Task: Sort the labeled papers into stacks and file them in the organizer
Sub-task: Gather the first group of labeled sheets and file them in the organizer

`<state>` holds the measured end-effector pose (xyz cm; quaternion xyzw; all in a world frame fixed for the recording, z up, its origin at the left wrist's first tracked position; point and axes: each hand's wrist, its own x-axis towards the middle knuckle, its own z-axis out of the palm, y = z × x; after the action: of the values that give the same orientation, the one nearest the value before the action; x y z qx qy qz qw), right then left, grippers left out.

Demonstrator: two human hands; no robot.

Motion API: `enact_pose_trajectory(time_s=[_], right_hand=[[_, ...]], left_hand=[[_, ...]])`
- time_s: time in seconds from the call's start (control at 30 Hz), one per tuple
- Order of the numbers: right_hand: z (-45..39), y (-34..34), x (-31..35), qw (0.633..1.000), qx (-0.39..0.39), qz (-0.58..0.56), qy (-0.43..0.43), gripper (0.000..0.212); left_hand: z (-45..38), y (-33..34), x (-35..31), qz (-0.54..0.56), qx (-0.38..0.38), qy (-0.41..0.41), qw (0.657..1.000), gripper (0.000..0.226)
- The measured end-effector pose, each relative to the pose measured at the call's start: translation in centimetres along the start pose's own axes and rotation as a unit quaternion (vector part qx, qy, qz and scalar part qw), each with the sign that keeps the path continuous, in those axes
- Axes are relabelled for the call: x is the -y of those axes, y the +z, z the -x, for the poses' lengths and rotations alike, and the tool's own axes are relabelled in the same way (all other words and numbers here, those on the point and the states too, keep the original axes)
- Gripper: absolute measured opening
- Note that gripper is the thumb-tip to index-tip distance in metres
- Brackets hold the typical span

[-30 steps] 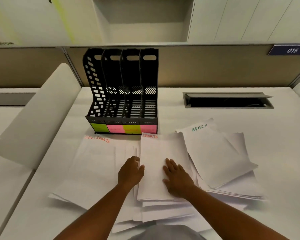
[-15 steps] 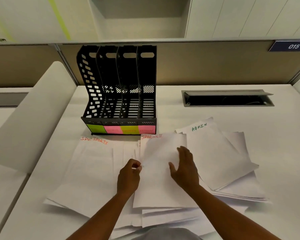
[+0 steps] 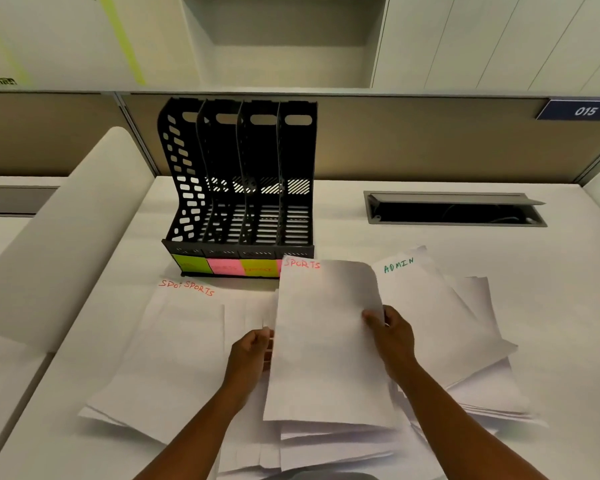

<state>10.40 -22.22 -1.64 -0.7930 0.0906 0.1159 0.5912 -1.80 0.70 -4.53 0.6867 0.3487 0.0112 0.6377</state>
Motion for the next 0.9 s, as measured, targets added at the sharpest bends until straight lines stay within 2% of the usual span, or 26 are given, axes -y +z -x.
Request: enact_pose_trajectory(time_s=[0.07,0.2,0.27,0.43,0.57,0.9], right_hand=[[-0.7,-0.8,-0.1,1.0,-0.019,0.006,-0.015,0.004],[-2.1,-2.1,-0.4,0.998,-0.037,0.03,-0.036,0.01],[-2.6,-2.7,-0.6,0.998,-0.046,0.035,-0.028,0.009],[-3.2,-3.7,-1.4,0.996,-0.071,0.044,-0.011,0.008],[-3.3,-4.0,-2.0,0.995,-0.069,0.065,-0.008,0.015],[-2.7,-3.6,-2.2,0.996,-0.043,0.076,-0.009,0.011]], left_hand=[[-0.3,0.5,-0.2,-0.008,-0.007,-0.013,1.0,0.026],[-1.1,1.3,-0.1,-0.187,-0.059,0.046,0.979,0.027],[-1.2,2.1,-0.6,-0.211,-0.063,0.059,0.974,0.028],[-1.5,3.5,-1.4,-0.231,-0.088,0.048,0.968,0.03],[-1.8,4.0,-1.6,-0.245,-0.082,0.028,0.966,0.036],[-1.8,4.9,-2.1,-0.194,-0.103,-0.011,0.975,0.042]])
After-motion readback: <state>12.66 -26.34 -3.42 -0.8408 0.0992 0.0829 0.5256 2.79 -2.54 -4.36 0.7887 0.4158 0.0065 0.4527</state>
